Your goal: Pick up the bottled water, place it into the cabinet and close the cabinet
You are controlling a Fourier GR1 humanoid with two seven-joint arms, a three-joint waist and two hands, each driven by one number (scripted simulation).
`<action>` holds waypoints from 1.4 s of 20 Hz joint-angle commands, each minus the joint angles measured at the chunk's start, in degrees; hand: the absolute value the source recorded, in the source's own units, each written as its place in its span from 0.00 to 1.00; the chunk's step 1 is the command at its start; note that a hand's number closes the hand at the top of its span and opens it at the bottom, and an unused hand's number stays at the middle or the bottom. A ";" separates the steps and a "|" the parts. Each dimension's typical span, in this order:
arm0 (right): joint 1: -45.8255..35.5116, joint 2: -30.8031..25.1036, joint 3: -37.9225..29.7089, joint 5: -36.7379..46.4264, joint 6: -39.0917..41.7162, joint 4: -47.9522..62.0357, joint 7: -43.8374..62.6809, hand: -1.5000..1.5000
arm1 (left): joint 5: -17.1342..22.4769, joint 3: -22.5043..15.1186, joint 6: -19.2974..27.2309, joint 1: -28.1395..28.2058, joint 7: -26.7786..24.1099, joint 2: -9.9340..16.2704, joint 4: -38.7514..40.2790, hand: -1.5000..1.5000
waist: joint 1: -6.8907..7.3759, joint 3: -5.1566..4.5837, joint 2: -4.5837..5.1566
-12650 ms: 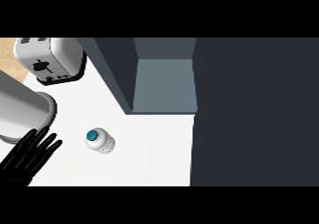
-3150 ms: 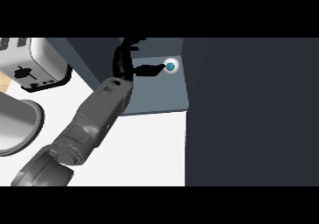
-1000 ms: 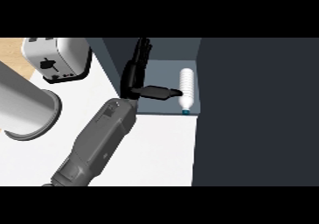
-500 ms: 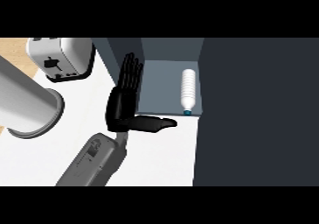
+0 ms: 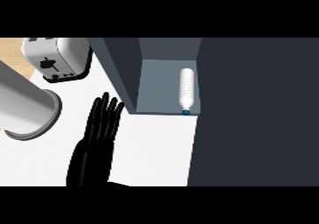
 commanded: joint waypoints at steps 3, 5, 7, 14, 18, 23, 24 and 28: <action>-0.29 -7.55 3.92 3.10 6.06 -4.77 5.09 1.00 | -0.61 -1.68 -0.04 13.26 -2.95 4.82 -11.41 0.00 | 0.06 -0.10 0.20; 0.33 -8.08 6.00 3.86 7.26 -6.30 3.82 1.00 | 0.24 -0.90 -1.90 18.60 -6.84 6.68 -13.46 0.00 | -0.30 -0.11 0.18; 2.03 -9.44 7.91 3.94 8.49 -7.32 3.71 1.00 | 2.91 4.02 -3.83 20.73 -6.47 10.36 -16.66 0.00 | -0.49 -0.12 0.16; -3.75 -4.19 18.04 12.74 3.94 -9.56 9.56 1.00 | 5.68 7.47 -6.22 32.23 -7.82 15.45 -26.97 0.00 | 0.11 -0.16 0.13; -7.03 -2.98 19.33 13.24 4.39 -9.44 13.24 1.00 | 7.76 9.29 -11.37 38.41 -12.71 16.72 -27.36 0.00 | 1.22 -0.23 0.15; -9.02 0.59 22.81 14.85 3.17 -8.48 17.64 1.00 | 11.97 13.92 -15.10 40.50 -13.61 17.38 -27.22 0.00 | 1.71 -0.29 0.27; -10.26 1.20 20.51 12.56 3.45 -6.52 17.11 1.00 | 13.36 15.03 -18.11 42.36 -14.27 19.09 -27.37 0.00 | 2.88 -0.30 0.32; -12.22 4.39 20.14 9.62 2.68 -5.57 20.58 1.00 | 14.45 16.80 -20.07 44.51 -15.23 18.92 -26.05 0.00 | 2.30 -0.24 0.54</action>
